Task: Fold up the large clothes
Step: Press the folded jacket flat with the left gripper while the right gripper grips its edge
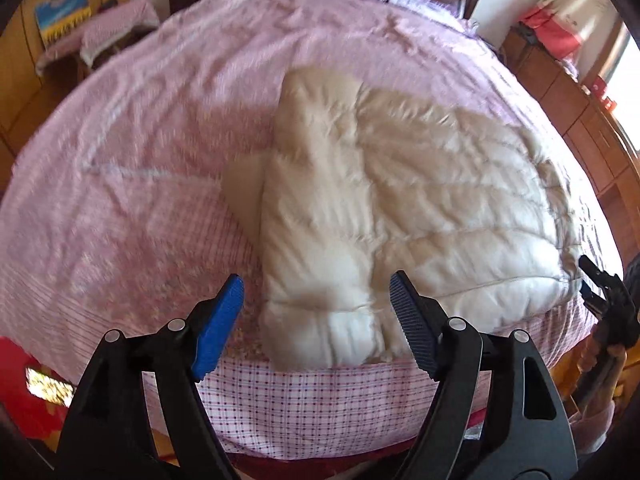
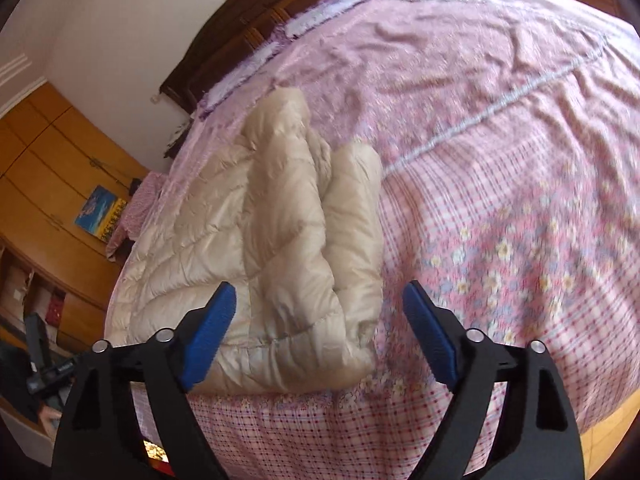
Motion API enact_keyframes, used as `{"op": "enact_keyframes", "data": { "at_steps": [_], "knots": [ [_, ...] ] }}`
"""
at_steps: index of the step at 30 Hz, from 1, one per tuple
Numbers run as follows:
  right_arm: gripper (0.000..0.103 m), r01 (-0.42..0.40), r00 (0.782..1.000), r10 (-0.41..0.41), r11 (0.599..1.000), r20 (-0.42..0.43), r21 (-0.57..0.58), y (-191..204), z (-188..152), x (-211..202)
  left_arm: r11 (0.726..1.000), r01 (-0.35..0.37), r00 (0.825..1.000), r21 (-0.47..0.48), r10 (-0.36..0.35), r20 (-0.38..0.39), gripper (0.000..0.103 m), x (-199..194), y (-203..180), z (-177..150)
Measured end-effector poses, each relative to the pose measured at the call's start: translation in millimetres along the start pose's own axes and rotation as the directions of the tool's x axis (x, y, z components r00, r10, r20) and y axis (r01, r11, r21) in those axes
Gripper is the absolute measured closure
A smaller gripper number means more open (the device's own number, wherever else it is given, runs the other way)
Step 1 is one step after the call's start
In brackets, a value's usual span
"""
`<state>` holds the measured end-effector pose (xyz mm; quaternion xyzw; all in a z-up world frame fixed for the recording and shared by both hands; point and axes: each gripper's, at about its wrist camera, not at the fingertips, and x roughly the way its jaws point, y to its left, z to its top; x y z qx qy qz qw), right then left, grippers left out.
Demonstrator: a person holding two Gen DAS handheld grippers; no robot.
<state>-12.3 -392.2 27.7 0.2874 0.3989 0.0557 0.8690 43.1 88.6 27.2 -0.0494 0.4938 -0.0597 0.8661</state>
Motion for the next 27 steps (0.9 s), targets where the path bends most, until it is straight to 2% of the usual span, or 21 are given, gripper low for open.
{"op": "enact_keyframes", "data": {
  "at_steps": [5,9,14,17,27],
  "knots": [
    [0.019,-0.029,0.999,0.029,1.000,-0.020,0.004,-2.8,13.5,18.5,0.998,0.049,0.998,0.045,-0.051,0.038,0.026,-9.1,-30.7,15.6],
    [0.019,-0.027,0.999,0.027,0.999,-0.039,0.020,-4.7,18.0,33.1,0.990,0.080,0.996,0.116,-0.083,0.016,0.026,13.2,-74.0,27.6],
    [0.019,-0.015,0.998,0.016,1.000,-0.054,0.016,-6.2,18.2,44.0,0.980,0.063,0.998,0.189,-0.062,-0.010,0.026,44.6,-113.4,34.2],
    [0.018,-0.023,0.997,0.024,1.000,-0.072,0.019,-8.9,17.3,52.8,0.977,0.056,0.998,0.203,-0.052,-0.025,0.026,56.8,-123.2,35.8],
    [0.015,-0.131,0.986,0.137,0.989,-0.097,0.066,-21.7,19.5,66.8,0.976,0.036,0.996,0.216,-0.018,-0.086,0.025,86.1,-130.3,27.6]
  ]
}}
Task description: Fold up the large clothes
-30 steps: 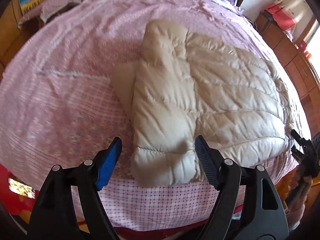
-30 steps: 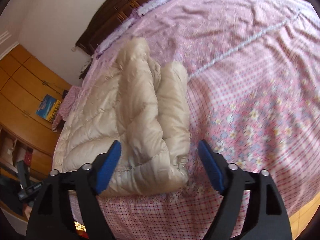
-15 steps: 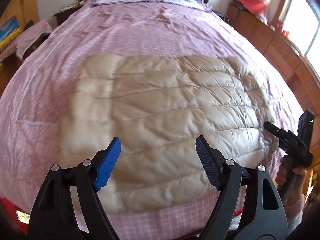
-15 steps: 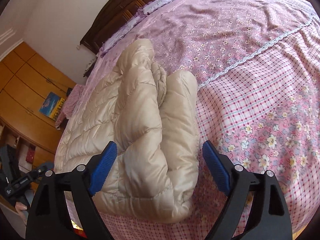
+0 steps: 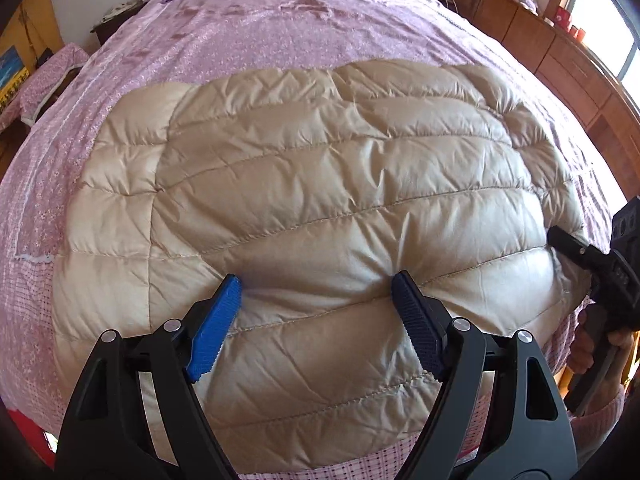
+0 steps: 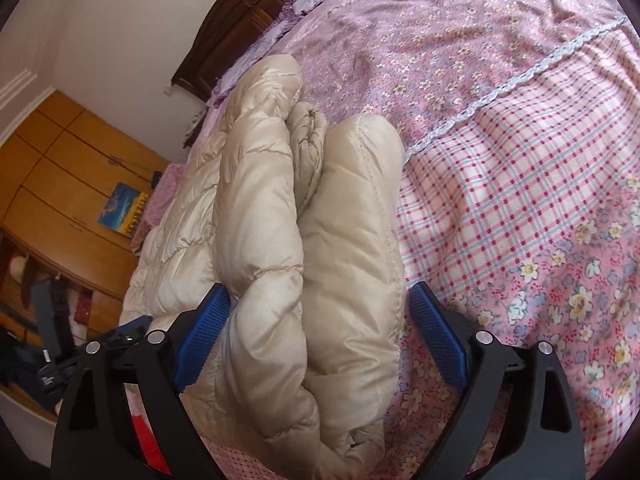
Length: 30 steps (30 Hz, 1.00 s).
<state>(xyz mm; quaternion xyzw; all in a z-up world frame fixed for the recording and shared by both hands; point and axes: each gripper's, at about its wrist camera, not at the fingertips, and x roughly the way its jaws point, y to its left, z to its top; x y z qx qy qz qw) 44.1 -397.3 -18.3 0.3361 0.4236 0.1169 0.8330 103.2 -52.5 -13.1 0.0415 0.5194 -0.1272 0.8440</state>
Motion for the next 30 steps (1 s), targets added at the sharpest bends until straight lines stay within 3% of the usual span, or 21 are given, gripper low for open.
{"op": "enact_keyframes", "data": {
  "at_steps": [3,5,10,13,21,30],
  "knots": [
    [0.017,-0.067,0.998,0.067,0.998,-0.018,0.009,-1.8,3.9,2.3,1.000,-0.008,1.000,0.006,0.008,-0.012,0.024,6.0,-1.7,-0.9],
    [0.024,-0.125,0.991,0.126,0.992,-0.036,0.031,-2.0,3.6,4.4,1.000,-0.014,1.000,0.016,0.015,-0.020,0.024,8.9,-3.3,-1.4],
    [0.059,-0.205,0.978,0.207,0.975,-0.013,0.083,-0.8,3.7,0.1,0.999,-0.014,0.999,0.038,0.015,-0.035,0.023,17.1,-5.3,-2.5],
    [0.071,-0.236,0.972,0.236,0.970,0.004,0.051,9.3,5.8,-9.1,0.999,-0.008,0.999,0.039,0.010,-0.045,0.023,20.8,-5.5,-2.2],
    [0.076,-0.297,0.955,0.298,0.952,0.000,-0.074,68.6,14.1,-26.6,0.998,-0.019,0.999,0.059,0.022,-0.049,0.023,26.5,-8.7,-6.5],
    [0.076,-0.347,0.938,0.342,0.925,-0.064,-0.156,119.7,11.0,-16.1,0.998,-0.018,0.999,0.060,0.020,-0.035,0.023,28.6,-8.2,-10.9]
  ]
}}
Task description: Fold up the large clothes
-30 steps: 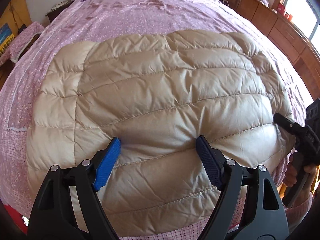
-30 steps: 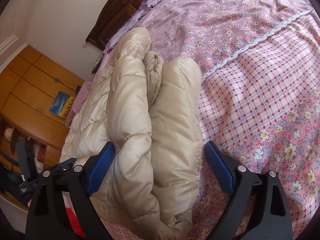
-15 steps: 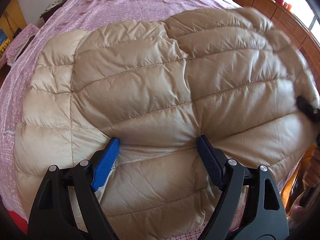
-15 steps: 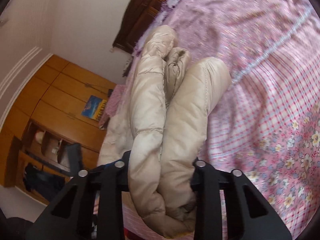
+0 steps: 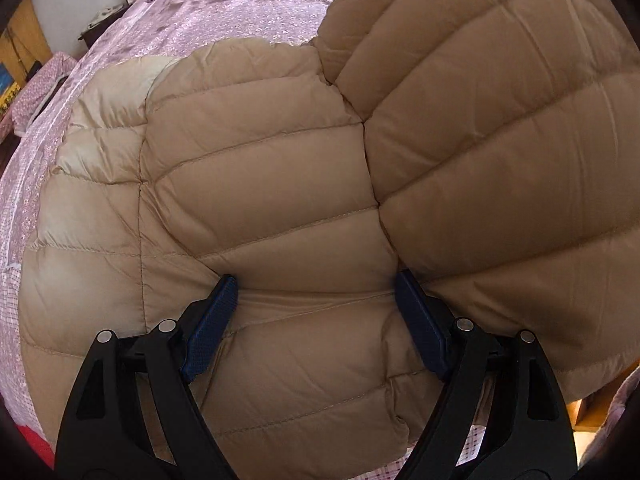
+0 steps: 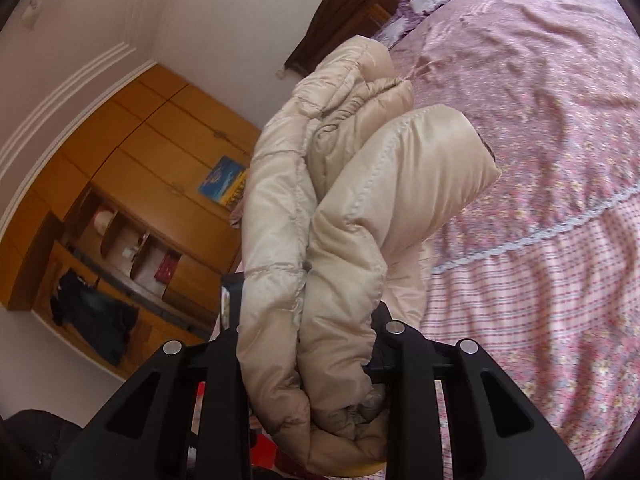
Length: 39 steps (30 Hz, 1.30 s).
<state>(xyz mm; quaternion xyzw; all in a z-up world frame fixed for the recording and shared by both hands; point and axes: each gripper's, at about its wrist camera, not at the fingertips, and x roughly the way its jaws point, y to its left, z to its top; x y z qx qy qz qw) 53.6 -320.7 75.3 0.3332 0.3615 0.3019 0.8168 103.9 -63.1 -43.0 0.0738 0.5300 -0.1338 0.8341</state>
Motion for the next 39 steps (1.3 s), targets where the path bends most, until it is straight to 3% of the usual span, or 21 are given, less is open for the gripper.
{"op": "enact_keyframes", "data": {
  "at_steps": [11,18,23,29,32,35,39],
  "knots": [
    [0.076,0.023,0.999,-0.024,0.999,-0.030,-0.049,19.4,-2.5,10.3,1.000,0.002,1.000,-0.001,-0.002,0.015,0.023,-4.1,1.7,-6.1],
    [0.076,0.046,0.998,-0.049,0.997,-0.034,-0.065,34.1,1.7,20.9,0.999,0.003,0.998,-0.044,0.000,0.064,0.024,-39.2,19.0,-14.2],
    [0.076,0.061,0.996,-0.066,0.994,-0.052,-0.093,45.3,2.9,31.1,0.990,-0.073,0.987,-0.124,0.090,0.136,0.024,-75.1,53.6,-23.5],
    [0.076,0.075,0.993,-0.088,0.985,-0.084,-0.154,68.6,1.0,50.5,0.956,-0.155,0.965,-0.248,0.200,0.167,0.024,-93.8,106.5,-39.4],
    [0.076,0.078,0.989,-0.100,0.979,-0.112,-0.187,81.0,-2.0,66.3,0.943,-0.127,0.973,-0.308,0.178,0.144,0.039,-84.0,135.4,-44.2],
    [0.076,0.075,0.985,-0.103,0.978,-0.141,-0.196,88.3,-3.8,82.9,0.941,-0.037,0.988,-0.337,0.085,0.128,0.050,-69.3,151.4,-51.1],
    [0.076,0.068,0.976,-0.107,0.978,-0.191,-0.199,97.2,-8.4,114.4,0.943,-0.005,0.990,-0.333,0.052,0.131,0.054,-59.6,148.3,-53.0]
  ]
}}
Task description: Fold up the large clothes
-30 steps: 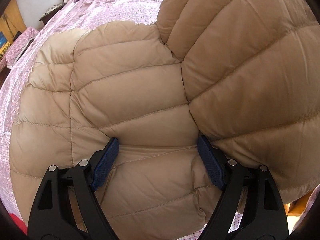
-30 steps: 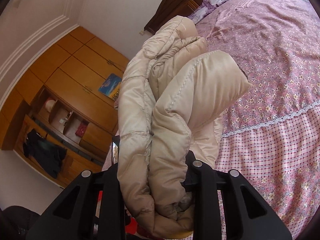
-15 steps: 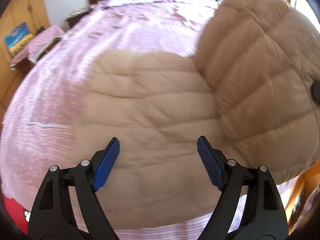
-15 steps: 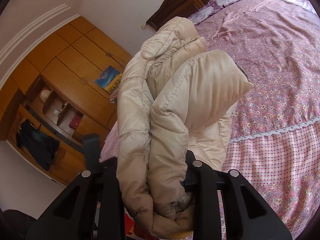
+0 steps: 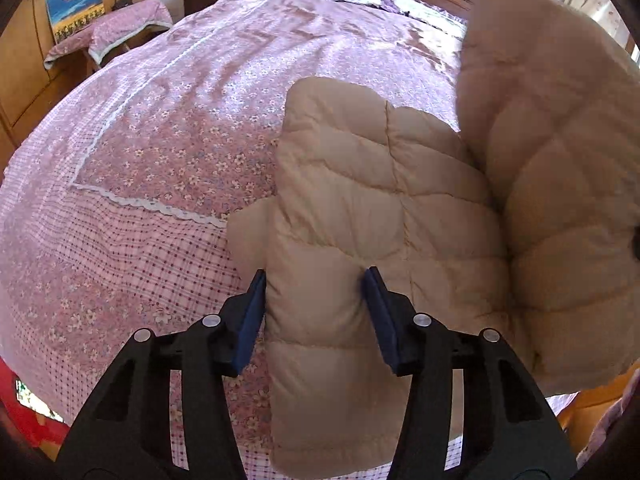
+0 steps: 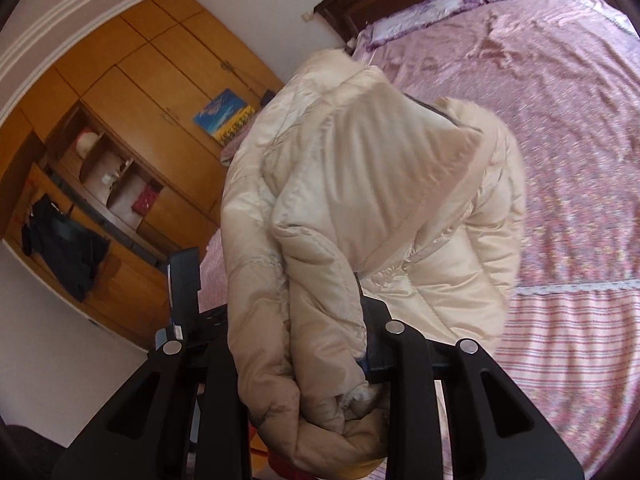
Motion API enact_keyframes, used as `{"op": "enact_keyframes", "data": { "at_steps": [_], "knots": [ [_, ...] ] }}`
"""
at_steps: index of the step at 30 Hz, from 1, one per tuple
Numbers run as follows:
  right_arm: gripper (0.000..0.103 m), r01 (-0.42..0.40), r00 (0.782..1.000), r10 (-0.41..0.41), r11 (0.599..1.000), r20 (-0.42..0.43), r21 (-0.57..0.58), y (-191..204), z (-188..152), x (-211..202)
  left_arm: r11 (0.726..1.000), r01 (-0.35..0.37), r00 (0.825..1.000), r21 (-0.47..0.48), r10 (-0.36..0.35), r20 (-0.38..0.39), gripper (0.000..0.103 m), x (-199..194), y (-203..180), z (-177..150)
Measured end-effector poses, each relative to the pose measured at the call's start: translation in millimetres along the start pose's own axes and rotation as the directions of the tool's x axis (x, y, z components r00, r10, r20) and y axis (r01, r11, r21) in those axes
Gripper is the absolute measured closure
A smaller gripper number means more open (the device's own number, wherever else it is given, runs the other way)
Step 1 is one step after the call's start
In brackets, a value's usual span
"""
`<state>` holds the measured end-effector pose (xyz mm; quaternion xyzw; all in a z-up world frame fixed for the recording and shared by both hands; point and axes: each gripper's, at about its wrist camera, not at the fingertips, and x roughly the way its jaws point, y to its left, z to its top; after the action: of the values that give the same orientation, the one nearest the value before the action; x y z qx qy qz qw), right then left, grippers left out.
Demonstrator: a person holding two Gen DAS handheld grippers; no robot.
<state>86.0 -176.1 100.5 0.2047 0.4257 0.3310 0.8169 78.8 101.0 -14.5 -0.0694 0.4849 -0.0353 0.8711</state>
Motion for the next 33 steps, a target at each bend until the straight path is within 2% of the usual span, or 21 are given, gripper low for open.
{"op": "enact_keyframes", "data": {
  "at_steps": [5,13,17,20,23,24,25,27,29,33],
  "knots": [
    [0.076,0.009,0.998,-0.009,1.000,-0.069,-0.008,10.3,-1.5,36.7,0.999,0.031,1.000,-0.011,-0.031,-0.001,0.054,0.4,6.7,-1.1],
    [0.076,0.037,0.981,-0.043,0.999,-0.189,-0.031,16.2,-13.5,96.8,0.998,0.057,0.998,-0.040,-0.057,0.010,0.054,-11.4,22.1,-0.3],
    [0.076,0.031,0.978,-0.038,0.999,-0.203,-0.040,12.9,-20.4,116.6,0.998,0.032,0.999,-0.050,-0.031,0.026,0.054,-20.6,31.0,1.0],
    [0.075,0.024,0.979,-0.032,0.999,-0.199,-0.042,14.3,-22.2,115.1,0.998,0.015,0.999,-0.056,-0.012,0.047,0.054,-31.7,38.0,1.2],
    [0.063,0.004,0.983,-0.014,0.999,-0.182,-0.053,20.1,-21.6,104.4,0.999,-0.001,0.997,-0.051,0.005,0.074,0.054,-45.1,42.6,2.5],
    [0.055,0.000,0.984,-0.010,0.998,-0.177,-0.059,22.8,-21.9,101.0,0.999,-0.005,0.997,-0.048,0.008,0.080,0.054,-49.4,43.9,3.2],
    [0.043,-0.006,0.985,-0.005,0.998,-0.173,-0.063,24.3,-23.0,97.8,0.999,-0.006,0.996,-0.047,0.010,0.085,0.054,-52.5,44.3,4.1],
    [0.024,-0.031,0.988,0.020,0.997,-0.153,-0.069,32.6,-24.5,88.3,0.999,-0.006,0.996,-0.049,0.011,0.091,0.053,-57.8,45.1,5.9],
    [0.024,-0.019,0.990,0.005,0.995,-0.142,-0.096,40.0,-24.9,83.1,0.998,-0.019,0.995,-0.066,0.026,0.099,0.052,-62.9,46.3,7.8],
    [0.024,-0.042,0.992,0.030,0.994,-0.121,-0.102,47.0,-25.4,59.8,0.998,-0.008,0.991,-0.061,0.017,0.135,0.040,-76.9,41.9,13.7]
  ]
}}
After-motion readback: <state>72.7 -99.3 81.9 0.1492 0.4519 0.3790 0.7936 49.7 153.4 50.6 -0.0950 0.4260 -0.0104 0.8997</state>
